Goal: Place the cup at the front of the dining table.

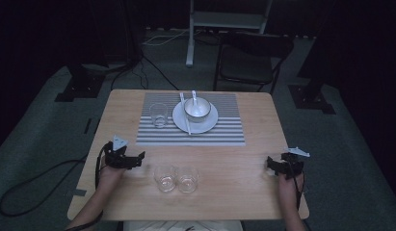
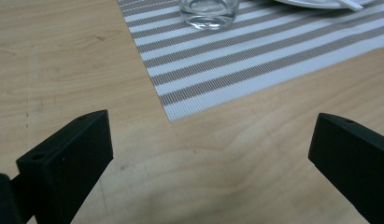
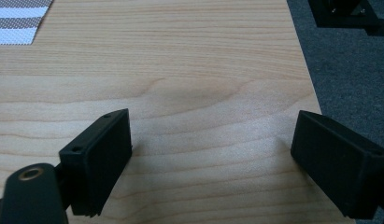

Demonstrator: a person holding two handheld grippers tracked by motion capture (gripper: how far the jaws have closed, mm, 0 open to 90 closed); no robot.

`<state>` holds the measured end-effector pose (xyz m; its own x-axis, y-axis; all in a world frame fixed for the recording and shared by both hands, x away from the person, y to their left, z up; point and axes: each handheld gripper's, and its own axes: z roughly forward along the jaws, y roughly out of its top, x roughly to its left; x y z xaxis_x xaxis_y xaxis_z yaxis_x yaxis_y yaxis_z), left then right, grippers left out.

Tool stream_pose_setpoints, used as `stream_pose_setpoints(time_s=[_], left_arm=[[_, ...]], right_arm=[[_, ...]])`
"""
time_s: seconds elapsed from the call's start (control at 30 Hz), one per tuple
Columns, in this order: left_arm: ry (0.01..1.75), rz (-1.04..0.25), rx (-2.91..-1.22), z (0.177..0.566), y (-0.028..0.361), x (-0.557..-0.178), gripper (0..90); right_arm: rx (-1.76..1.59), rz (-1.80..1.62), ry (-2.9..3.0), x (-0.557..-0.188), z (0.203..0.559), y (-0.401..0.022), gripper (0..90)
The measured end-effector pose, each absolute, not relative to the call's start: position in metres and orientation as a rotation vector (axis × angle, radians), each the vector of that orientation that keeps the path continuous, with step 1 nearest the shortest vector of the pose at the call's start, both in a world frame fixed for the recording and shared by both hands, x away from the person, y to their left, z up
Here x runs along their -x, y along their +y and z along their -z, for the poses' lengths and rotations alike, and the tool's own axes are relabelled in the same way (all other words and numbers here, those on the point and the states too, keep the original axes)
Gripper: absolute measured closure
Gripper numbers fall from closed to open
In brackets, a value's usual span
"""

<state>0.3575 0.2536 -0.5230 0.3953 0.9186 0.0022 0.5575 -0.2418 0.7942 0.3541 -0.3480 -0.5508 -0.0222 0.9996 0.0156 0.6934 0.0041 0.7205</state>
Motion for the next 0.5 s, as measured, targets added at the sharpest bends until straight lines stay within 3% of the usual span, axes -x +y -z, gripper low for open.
stream_pose_setpoints(time_s=[0.5], left_arm=[[1.26,-0.6,-1.894,0.529,0.26,-0.333,0.4]], right_arm=[[-1.741,-0.768,1.768,-0.354,0.551,-0.348,11.8]])
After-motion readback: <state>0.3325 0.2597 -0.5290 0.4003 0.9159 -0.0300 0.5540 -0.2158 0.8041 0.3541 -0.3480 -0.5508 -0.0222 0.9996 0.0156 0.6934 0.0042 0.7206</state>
